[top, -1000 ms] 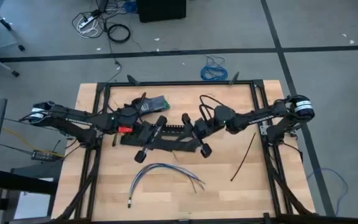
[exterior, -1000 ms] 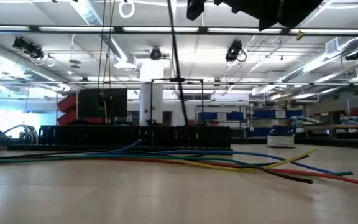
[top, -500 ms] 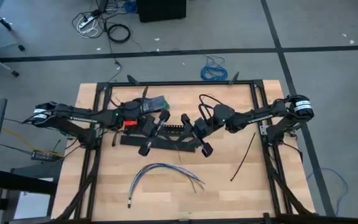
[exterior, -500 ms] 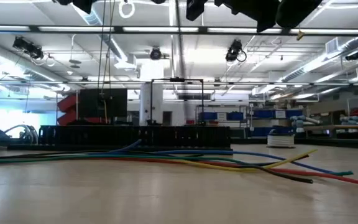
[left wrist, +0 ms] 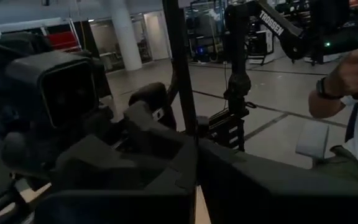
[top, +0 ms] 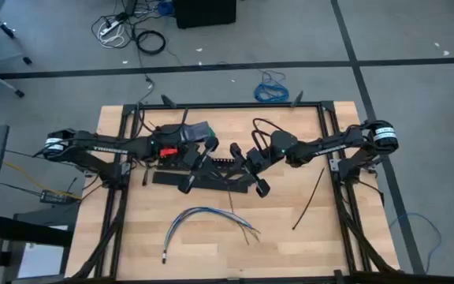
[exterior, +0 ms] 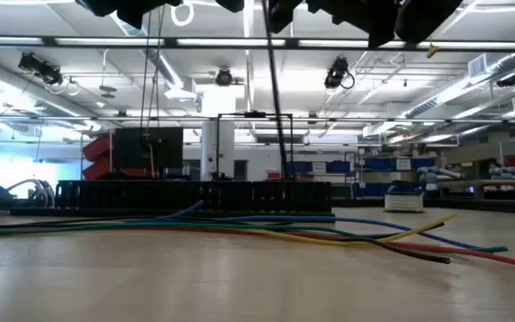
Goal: Ziptie cables
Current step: Prepare the left black zip tie
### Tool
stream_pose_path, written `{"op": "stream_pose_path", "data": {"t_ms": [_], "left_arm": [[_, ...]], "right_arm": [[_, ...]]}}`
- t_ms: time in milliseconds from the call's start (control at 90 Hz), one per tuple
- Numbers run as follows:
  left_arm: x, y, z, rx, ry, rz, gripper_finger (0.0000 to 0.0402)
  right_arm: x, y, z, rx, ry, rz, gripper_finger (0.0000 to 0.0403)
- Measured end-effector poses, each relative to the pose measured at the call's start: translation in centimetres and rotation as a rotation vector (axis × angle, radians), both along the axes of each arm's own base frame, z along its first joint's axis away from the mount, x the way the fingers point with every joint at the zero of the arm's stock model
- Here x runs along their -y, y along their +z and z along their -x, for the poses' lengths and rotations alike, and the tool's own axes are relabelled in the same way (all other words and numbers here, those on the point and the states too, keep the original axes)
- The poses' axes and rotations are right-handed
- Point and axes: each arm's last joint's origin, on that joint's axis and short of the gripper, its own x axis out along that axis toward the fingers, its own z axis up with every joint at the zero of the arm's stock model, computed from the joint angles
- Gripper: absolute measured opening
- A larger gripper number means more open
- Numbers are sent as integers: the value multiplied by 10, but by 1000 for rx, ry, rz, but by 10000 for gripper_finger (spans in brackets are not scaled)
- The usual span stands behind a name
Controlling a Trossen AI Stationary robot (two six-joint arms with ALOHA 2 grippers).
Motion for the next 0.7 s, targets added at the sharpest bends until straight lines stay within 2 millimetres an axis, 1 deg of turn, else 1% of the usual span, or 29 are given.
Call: {"op": "stream_pose_path", "data": {"t_ms": [133, 567, 633, 700], "left_arm": [[-2, 0, 0, 1, 8, 1, 0], [-2, 0, 0, -4, 6, 3, 0], [-2, 0, 0, -4, 6, 3, 0], [-2, 0, 0, -4, 6, 3, 0]], "right_arm": [[0, 0, 0, -5, -1, 0, 74], [0, 0, 0, -1, -2, 6, 71], [0, 0, 0, -1, -2, 6, 64], [1, 0, 0, 1, -11, 9, 48]]}}
